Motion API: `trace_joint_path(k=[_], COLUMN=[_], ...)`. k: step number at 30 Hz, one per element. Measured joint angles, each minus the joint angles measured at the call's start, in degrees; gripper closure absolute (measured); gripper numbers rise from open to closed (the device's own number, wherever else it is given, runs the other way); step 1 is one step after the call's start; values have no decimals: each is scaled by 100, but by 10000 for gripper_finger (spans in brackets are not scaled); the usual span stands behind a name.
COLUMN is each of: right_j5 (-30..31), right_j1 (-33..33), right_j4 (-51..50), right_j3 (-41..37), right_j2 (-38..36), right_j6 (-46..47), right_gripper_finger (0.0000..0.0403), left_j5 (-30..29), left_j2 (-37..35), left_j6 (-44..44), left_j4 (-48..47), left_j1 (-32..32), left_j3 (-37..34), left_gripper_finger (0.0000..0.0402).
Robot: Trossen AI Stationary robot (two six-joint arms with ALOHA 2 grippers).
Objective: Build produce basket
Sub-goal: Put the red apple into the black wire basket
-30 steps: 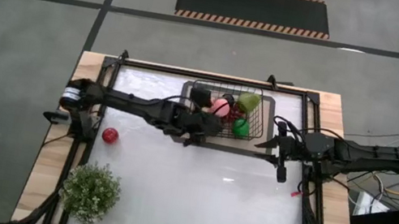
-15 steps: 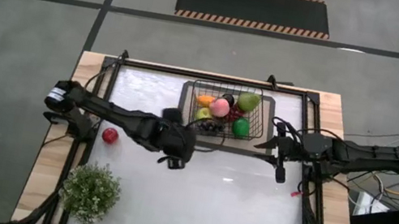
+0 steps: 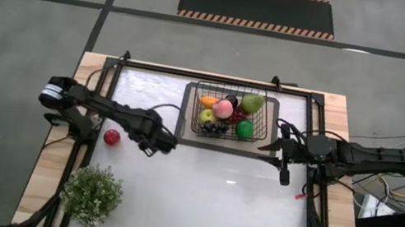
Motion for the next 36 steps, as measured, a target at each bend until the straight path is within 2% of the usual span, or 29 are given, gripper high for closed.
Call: trace_joint_path(k=[4,6,14,26,36], right_j5=[0,-3,-6,-20,-17], right_j1=[-2,0,-2,-2,-2], right_j4=[-6,-6,-8,-6,-3], right_j3=[-14,-19,-40,-44,-47], right_j2=[0,0,-2,-2,-2], right_j6=[-54,-120,-262,-344,-342], right_gripper_finger=[280,280,280,280,280], left_j5=[928,1104,1324,1363,1358], left_j2=[-317,-435,-665,-632,-561], left_j6=[-651,-744,-615,-488,-643], left_j4=[-18,-5,266,361,382], left_j1=[185,199,237,251,251], left_j3=[-755,-1038,-1686,-1747,-2237], left_gripper_finger=[132,132,132,132,132])
